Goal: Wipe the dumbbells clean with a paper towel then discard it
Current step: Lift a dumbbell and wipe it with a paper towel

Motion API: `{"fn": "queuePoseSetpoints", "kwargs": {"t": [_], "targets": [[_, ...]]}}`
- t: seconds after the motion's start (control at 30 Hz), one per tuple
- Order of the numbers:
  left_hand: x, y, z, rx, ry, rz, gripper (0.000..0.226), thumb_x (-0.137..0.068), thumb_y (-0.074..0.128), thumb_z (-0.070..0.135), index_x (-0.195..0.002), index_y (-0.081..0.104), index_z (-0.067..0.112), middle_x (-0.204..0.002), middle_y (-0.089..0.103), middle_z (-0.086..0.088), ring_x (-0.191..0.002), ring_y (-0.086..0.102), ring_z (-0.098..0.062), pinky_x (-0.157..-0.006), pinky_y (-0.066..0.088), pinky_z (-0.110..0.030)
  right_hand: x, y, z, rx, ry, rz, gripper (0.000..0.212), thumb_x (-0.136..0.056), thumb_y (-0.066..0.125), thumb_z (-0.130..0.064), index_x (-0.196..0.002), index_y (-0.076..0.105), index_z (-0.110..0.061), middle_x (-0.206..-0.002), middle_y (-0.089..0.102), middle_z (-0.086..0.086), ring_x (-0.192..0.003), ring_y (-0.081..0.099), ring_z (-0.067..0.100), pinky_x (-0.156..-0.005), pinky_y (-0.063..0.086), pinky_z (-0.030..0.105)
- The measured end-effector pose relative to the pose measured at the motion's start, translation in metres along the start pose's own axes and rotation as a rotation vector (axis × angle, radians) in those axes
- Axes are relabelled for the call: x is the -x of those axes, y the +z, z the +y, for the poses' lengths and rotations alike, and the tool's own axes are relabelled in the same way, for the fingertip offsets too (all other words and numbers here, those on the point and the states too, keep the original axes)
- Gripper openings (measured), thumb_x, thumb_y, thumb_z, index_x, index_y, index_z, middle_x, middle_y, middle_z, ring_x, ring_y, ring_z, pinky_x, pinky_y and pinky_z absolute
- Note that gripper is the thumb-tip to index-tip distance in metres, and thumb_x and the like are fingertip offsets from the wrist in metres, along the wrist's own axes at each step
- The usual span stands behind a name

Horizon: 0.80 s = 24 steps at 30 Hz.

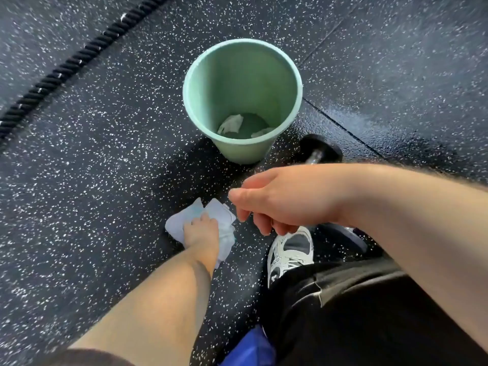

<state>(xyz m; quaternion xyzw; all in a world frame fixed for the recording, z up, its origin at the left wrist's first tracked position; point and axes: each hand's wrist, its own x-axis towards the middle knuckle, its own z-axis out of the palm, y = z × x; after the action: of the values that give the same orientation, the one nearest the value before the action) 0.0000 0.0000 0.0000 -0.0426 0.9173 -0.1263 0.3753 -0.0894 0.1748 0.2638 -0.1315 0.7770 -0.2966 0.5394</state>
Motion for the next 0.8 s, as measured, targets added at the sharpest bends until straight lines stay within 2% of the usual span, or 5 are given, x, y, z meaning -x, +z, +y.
{"fn": "queuePoseSetpoints", "kwargs": {"t": [0.17,0.43,0.53,0.67,0.8], "targets": [[-0.015,0.001,-0.010,0.004,-0.029,-0.152,0.023,-0.101,0.047,0.017,-0.116,0.063,0.024,-0.113,0.065,0.007,-0.112,0.060,-0.016,-0.092,0.044,-0.030,-0.003,0.002,0.003,0.052,0.037,-0.055,0.039,-0.105,0.039,-0.044,-0.103,0.064,-0.014,-0.078,0.065,0.002,-0.066,0.054,0.019,-0.061,0.046,0.029],[-0.003,-0.030,-0.014,0.038,-0.042,-0.080,0.053,-0.094,0.045,0.015,-0.143,0.037,0.031,-0.099,0.059,0.004,-0.091,0.057,-0.019,-0.062,0.038,-0.030,-0.004,0.001,0.008,-0.005,0.104,-0.067,0.027,-0.102,0.044,-0.026,-0.103,0.066,-0.010,-0.078,0.065,0.004,-0.066,0.052,0.021,-0.061,0.044,0.030],[0.009,-0.056,-0.011,0.146,-0.034,-0.031,0.043,-0.097,0.039,0.013,-0.139,0.037,0.025,-0.118,0.061,0.000,-0.105,0.059,-0.023,-0.053,0.028,-0.031,0.000,0.000,0.013,0.009,0.149,-0.054,0.026,-0.101,0.044,-0.025,-0.105,0.065,-0.011,-0.081,0.065,0.004,-0.069,0.052,0.021,-0.062,0.043,0.030],[0.010,-0.076,-0.008,0.393,0.013,0.083,0.013,-0.096,0.034,0.019,-0.103,0.045,0.021,-0.112,0.063,-0.006,-0.094,0.054,-0.028,-0.070,0.036,-0.037,0.016,0.003,0.018,0.006,0.163,0.013,0.024,-0.099,0.047,-0.027,-0.107,0.065,-0.013,-0.082,0.065,0.003,-0.068,0.051,0.020,-0.062,0.043,0.029],[0.021,-0.104,0.001,0.403,0.045,0.144,0.023,-0.093,0.038,0.026,-0.110,0.053,0.020,-0.109,0.063,-0.007,-0.086,0.051,-0.028,-0.072,0.042,-0.036,0.041,0.006,0.021,-0.013,0.112,0.123,0.023,-0.098,0.047,-0.028,-0.102,0.067,-0.019,-0.080,0.066,-0.001,-0.065,0.054,0.016,-0.064,0.047,0.027]]}}
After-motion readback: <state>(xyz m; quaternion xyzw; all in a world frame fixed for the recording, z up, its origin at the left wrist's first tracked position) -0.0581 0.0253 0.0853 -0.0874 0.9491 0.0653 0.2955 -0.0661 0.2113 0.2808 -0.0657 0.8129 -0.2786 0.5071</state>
